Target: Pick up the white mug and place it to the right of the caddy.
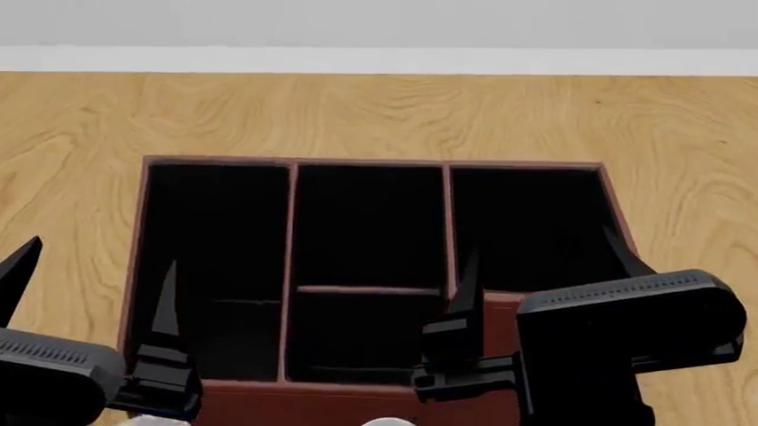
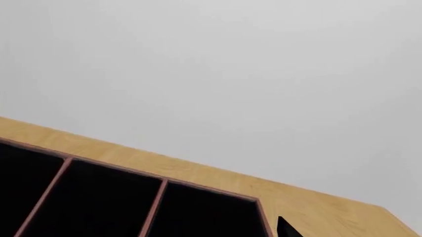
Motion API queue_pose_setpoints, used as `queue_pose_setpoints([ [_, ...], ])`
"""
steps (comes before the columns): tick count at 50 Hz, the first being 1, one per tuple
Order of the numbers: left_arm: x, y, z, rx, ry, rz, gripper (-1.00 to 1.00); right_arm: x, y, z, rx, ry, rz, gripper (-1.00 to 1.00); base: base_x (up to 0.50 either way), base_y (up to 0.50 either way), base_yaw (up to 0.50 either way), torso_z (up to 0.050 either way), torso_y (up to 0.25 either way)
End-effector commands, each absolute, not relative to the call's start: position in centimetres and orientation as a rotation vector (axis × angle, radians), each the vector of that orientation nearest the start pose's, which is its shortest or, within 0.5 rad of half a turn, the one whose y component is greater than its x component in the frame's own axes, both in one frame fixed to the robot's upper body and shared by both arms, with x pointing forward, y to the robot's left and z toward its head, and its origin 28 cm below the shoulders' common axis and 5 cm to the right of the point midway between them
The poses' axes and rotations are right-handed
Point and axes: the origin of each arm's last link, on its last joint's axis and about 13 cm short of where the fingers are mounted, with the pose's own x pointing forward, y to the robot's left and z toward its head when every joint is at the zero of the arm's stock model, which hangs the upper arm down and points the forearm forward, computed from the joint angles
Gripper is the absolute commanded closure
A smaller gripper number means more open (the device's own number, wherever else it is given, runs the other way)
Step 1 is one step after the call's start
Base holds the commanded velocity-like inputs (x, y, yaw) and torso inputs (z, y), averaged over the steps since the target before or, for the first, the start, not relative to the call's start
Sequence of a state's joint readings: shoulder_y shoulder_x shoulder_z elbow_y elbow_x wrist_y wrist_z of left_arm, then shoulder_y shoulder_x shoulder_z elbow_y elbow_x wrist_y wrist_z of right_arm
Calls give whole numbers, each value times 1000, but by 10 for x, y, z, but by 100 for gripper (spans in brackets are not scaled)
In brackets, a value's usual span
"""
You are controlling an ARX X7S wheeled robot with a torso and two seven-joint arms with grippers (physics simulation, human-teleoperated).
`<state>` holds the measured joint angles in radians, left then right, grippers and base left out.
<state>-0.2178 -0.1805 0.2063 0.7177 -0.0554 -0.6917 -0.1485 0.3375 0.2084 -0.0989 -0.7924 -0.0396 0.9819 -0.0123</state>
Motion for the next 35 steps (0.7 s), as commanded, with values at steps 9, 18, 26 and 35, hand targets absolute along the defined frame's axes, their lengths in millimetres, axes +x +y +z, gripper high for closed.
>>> queue_pose_setpoints([
  [9, 212, 195, 153, 143, -232, -81, -100, 217, -118, 176, -246, -140, 17, -100, 238, 0, 0, 0, 1],
  [18, 210, 195, 154, 142, -236, -75, -100, 215, -119, 177, -243, -151, 20, -100, 33, 0, 0, 0, 0],
  [26, 208, 197, 159, 131, -246, -67, -100, 213, -118, 179, -249, -145, 21, -100, 0, 0, 0, 0, 0],
  [35, 207, 199, 174, 161, -260, -45, -100, 207, -116, 186, -259, -117, 120, -100, 0, 0, 0, 0, 0],
])
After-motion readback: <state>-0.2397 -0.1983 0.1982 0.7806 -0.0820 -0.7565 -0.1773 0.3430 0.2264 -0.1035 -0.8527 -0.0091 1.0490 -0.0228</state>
